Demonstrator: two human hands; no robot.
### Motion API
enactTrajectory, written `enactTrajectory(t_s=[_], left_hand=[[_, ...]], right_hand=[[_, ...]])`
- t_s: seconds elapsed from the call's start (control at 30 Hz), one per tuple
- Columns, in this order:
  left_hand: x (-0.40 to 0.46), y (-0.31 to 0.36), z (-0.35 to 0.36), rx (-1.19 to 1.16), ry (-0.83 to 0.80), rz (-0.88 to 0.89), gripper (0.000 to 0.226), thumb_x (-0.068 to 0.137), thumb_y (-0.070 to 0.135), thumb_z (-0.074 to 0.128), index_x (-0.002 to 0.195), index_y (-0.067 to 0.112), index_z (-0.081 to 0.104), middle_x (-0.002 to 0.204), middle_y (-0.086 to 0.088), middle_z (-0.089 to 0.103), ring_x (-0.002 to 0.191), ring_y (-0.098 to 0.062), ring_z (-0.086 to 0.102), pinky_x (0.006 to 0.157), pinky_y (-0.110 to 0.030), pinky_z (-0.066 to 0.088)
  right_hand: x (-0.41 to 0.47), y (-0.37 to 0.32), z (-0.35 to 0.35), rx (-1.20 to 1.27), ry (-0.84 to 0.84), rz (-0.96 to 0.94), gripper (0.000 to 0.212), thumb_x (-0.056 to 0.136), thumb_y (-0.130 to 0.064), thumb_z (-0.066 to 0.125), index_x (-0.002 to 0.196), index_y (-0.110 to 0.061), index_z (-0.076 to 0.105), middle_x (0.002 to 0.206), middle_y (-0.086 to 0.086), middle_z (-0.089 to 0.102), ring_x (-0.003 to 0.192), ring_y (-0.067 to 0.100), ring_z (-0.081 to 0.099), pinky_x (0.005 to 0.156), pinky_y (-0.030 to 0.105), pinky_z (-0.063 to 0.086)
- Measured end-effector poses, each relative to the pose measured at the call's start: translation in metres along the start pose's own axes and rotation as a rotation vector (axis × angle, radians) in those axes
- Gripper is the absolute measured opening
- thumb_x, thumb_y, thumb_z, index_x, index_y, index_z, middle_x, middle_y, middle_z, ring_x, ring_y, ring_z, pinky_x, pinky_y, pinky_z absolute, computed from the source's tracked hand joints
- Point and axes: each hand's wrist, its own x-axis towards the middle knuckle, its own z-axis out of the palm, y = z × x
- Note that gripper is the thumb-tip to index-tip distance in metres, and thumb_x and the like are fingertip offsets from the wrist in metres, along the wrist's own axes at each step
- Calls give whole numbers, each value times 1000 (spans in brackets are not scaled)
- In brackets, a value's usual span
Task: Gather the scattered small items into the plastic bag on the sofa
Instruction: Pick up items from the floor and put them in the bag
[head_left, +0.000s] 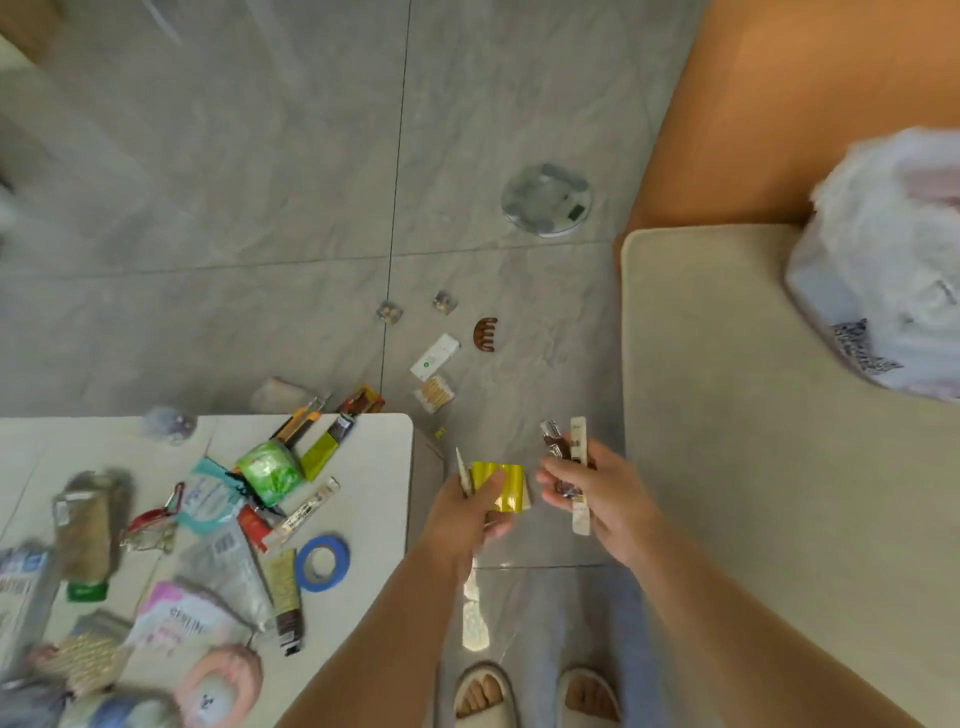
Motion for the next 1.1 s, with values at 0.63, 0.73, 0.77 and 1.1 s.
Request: enactTrajectory(t_s=[0.63, 0.73, 0.77, 1.1], left_hand=[[-134, 164, 174, 145, -363, 64, 14, 93, 5, 54, 107, 6, 56, 91, -12, 64, 78, -22, 62, 61, -30, 59], [-130, 169, 216, 202, -399, 57, 12, 93, 5, 55, 104, 9, 58, 89, -9, 65, 76, -21, 63, 61, -30, 59], [-127, 171, 231, 218, -414, 49, 12, 93, 4, 55, 103, 10, 58, 89, -9, 65, 76, -21, 63, 61, -30, 60], [-93, 190, 399, 276, -474, -81, 15, 94, 11, 47, 99, 9, 61, 89, -14, 67, 81, -25, 64, 73, -38, 56]], right_hand=[[-167, -207, -74, 327, 337, -222, 10, 87, 4, 57, 96, -1, 57, 79, 12, 57, 62, 18, 61, 47, 21, 44], [-166, -227, -105, 345, 394, -221, 12, 86, 4, 59, 97, -1, 59, 77, 9, 58, 67, 20, 59, 58, 26, 45], [-164, -233, -116, 373, 400, -221, 10, 86, 5, 59, 94, -1, 59, 76, 9, 57, 65, 19, 57, 57, 27, 43], [-111, -292, -239, 656, 623, -115, 18, 89, 12, 44, 76, 1, 50, 61, 16, 49, 45, 21, 53, 43, 25, 48]])
